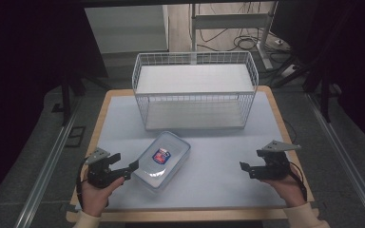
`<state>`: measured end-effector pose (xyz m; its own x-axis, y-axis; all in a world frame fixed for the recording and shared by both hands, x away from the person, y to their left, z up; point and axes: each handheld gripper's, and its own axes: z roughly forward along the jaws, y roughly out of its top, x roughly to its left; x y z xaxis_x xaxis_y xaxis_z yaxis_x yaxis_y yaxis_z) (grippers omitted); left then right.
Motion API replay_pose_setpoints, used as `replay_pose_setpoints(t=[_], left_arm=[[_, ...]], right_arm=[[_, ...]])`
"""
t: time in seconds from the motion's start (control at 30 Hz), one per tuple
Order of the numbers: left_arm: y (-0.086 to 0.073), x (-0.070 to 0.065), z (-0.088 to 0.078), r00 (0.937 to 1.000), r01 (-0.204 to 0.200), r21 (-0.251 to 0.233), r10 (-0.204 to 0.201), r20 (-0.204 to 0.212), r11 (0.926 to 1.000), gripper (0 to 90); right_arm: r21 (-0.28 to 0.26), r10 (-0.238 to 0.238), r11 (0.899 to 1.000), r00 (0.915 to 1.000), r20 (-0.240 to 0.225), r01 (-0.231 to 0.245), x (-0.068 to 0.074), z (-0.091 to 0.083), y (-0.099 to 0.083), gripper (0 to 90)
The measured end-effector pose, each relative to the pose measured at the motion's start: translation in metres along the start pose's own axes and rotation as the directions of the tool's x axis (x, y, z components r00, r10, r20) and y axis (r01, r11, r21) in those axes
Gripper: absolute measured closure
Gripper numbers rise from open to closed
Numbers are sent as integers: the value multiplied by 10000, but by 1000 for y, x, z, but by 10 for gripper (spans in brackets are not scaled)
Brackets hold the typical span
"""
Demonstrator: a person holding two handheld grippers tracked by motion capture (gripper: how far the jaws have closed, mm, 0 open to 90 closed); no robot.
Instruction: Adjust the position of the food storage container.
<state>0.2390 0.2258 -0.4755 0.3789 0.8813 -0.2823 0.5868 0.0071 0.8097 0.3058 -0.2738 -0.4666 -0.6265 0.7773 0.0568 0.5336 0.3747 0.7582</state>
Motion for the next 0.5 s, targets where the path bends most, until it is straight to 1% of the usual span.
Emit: replay_pose_setpoints(t=[0.1, 0.17, 0.2, 0.23, 0.27, 0.37, 0.5], left_arm=[[1, -2, -4, 10000, 79, -81, -78, 61, 9999, 177], [1, -5, -6, 9999, 48, -134, -47, 109, 9999, 177], [1, -8, -7, 9998, 3, -158, 1, 212, 9999, 177], [1, -8, -7, 9998, 3, -158, 1, 212, 9999, 177], [1, -13, -7, 9990, -183, -165, 189, 402, 9997, 179], [1, -19, -4, 9966, -489, -2, 488, 666, 9988, 211], [2, -21, -2, 9950, -610, 31, 606, 790, 9981, 251]], right_arm=[[-36, -42, 10000, 10000, -36, 41, 2, 3, 0, 160], [-66, -56, 10000, 10000, -57, 56, 4, 4, 0, 160], [-41, -68, 10000, 10000, -66, 68, 4, 4, 0, 160], [-35, -121, 9999, 9999, -67, 121, 6, 4, 0, 162], [-34, -141, 9999, 9999, -89, 140, 7, 5, 0, 163], [-53, -248, 9997, 9997, -68, 248, 9, 6, 1, 165], [3, -268, 9996, 9996, -41, 268, 10, 8, 0, 169]])
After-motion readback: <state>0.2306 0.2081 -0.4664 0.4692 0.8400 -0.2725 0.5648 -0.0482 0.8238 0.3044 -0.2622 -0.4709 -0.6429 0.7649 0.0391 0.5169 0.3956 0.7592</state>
